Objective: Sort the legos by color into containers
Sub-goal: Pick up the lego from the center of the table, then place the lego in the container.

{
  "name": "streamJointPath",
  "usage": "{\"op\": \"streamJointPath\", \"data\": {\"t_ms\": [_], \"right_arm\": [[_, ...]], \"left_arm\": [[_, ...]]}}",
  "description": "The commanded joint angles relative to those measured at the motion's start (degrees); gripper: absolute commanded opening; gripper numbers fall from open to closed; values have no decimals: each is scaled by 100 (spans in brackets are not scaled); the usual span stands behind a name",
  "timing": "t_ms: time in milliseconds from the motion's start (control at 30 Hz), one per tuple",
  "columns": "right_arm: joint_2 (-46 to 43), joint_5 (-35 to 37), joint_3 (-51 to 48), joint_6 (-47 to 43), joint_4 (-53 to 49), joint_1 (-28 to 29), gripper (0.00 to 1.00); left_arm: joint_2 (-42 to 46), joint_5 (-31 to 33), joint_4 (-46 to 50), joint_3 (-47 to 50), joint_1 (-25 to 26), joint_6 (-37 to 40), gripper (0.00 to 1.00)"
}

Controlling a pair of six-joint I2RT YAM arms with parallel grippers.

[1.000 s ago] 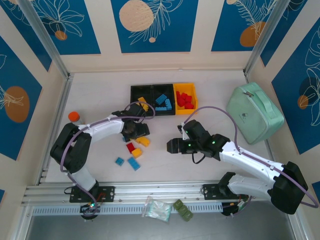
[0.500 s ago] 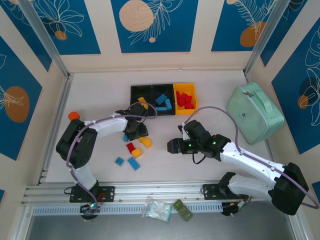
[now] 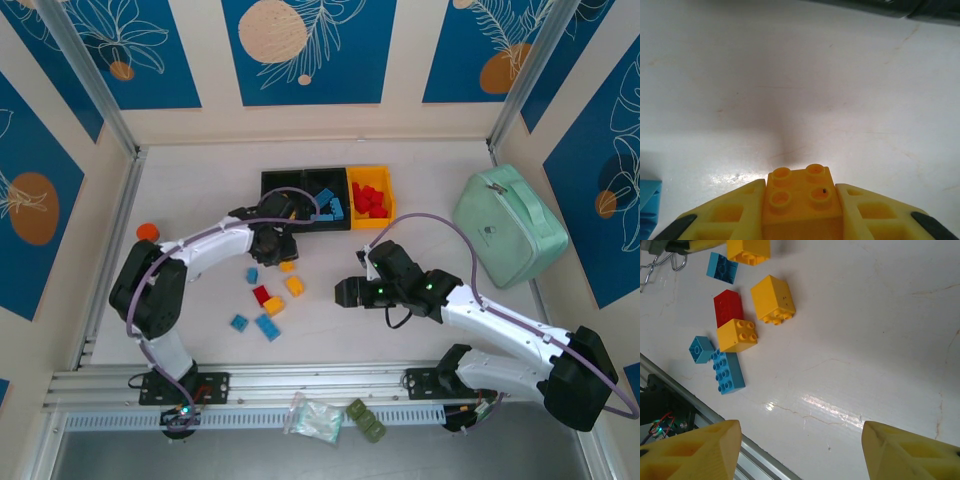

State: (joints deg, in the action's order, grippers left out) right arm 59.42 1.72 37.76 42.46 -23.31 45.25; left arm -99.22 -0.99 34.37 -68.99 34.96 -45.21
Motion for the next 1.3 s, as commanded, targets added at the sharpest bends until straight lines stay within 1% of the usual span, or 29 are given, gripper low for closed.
{"op": "streamJointPath", "data": {"t_ms": [0,267,467,567,700,933,1267], "right_arm": [[32,15,123,-53,96,-8,65],[79,15,180,-54,158,18,65],[166,66,272,-95,201,18,65],[201,66,302,-113,204,11,65],[261,60,346,-126,173,-15,65],[272,83,363,-93,113,-26,65],[281,111,408,-97,38,-74,65]], "left_arm": [[235,97,285,-324,-98,208,30],[91,302,608,-1191,-447,575,29],[-417,457,759,-2052,-788,933,29],[-750,428,798,-2517,-922,1044,29],[-1290,573,809,-3200,-1000,1188,29],[-2260,596,652,-4133,-1079,1234,29],[-3021,513,566,-4837,-1123,1127,30]]}}
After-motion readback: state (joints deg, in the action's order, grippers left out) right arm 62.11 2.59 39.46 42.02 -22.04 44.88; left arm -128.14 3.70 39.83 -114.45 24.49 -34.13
